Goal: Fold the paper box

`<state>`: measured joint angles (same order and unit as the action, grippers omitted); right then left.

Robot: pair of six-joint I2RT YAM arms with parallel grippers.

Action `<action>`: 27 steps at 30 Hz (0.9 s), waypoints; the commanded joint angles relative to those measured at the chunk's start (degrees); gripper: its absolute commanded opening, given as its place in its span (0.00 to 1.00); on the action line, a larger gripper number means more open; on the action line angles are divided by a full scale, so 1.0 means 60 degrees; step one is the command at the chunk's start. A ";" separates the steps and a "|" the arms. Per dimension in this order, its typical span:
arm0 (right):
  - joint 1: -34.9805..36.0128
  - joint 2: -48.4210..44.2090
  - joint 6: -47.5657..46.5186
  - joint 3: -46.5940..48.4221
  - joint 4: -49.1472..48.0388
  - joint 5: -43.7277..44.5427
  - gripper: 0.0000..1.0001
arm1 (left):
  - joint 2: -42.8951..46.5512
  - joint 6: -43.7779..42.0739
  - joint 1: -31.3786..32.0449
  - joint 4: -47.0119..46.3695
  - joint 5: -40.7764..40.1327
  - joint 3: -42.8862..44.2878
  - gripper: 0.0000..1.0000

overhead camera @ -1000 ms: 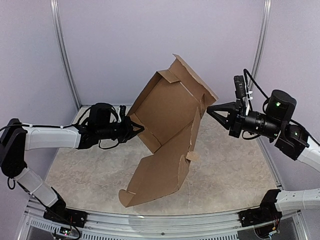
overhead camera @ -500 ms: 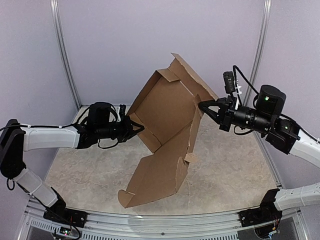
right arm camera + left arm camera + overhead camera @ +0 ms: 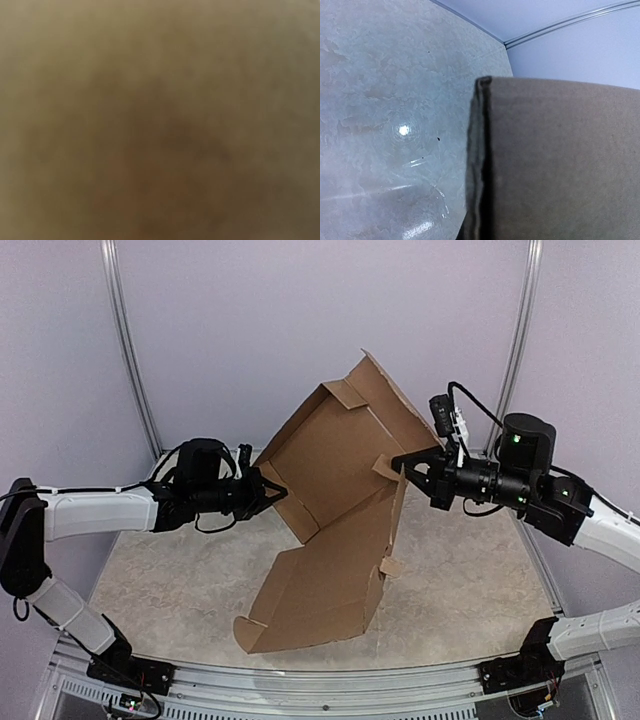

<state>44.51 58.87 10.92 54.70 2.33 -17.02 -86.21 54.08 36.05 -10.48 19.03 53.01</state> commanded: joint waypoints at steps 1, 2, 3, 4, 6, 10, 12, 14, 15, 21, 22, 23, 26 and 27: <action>0.0120 -0.0115 -0.0367 0.0228 0.1276 0.0462 0.00 | 0.0306 -0.0199 0.0118 -0.0052 0.0344 0.0514 0.00; 0.0116 -0.0170 -0.0389 0.0266 0.1331 0.0505 0.00 | 0.0306 -0.0259 0.0120 0.0033 0.0306 0.0531 0.00; 0.0119 -0.0228 -0.0421 0.0304 0.1370 0.0543 0.00 | 0.0319 -0.0315 0.0124 0.0095 0.0243 0.0538 0.00; 0.0126 -0.0279 -0.0447 0.0338 0.1408 0.0570 0.00 | 0.0328 -0.0385 0.0115 0.0193 0.0174 0.0563 0.00; 0.0119 -0.0414 -0.0485 0.0420 0.1452 0.0608 0.00 | 0.0347 -0.0537 0.0127 0.0370 0.0021 0.0590 0.00; 0.0114 -0.0703 -0.0501 0.0534 0.1654 0.0710 0.00 | 0.0436 -0.0866 0.0114 0.0823 -0.0439 0.0583 0.00; 0.0111 -0.0887 -0.0533 0.0590 0.1963 0.0765 0.00 | 0.0513 -0.1007 0.0101 0.1027 -0.0775 0.0545 0.00; 0.0116 -0.1098 -0.0593 0.0624 0.2404 0.0861 0.00 | 0.0690 -0.1126 0.0075 0.1215 -0.1149 0.0466 0.00; 0.0111 -0.1241 -0.0621 0.0627 0.2715 0.0930 0.01 | 0.0792 -0.1171 0.0051 0.1303 -0.1324 0.0407 0.00; 0.0117 -0.1989 -0.0669 0.0644 0.3753 0.1061 0.08 | 0.1305 -0.1574 -0.0169 0.1937 -0.2123 0.0362 0.00; 0.0117 -0.2067 -0.0663 0.0664 0.3902 0.1058 0.10 | 0.1409 -0.1666 -0.0167 0.2095 -0.2384 0.0371 0.00; 0.0119 -0.2131 -0.0655 0.0689 0.4026 0.1055 0.12 | 0.1494 -0.1757 -0.0166 0.2224 -0.2600 0.0377 0.00; 0.0111 -0.2182 -0.0545 0.0781 0.4166 0.0886 0.16 | 0.1816 -0.1994 -0.0164 0.2571 -0.3365 0.0371 0.00; 0.0113 -0.2149 -0.0453 0.0811 0.4145 0.0809 0.18 | 0.1892 -0.2034 -0.0164 0.2694 -0.3666 0.0346 0.00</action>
<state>44.88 46.19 7.31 57.91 23.59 -11.42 -77.67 44.21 35.38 2.04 4.54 54.83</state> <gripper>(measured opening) 0.156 0.028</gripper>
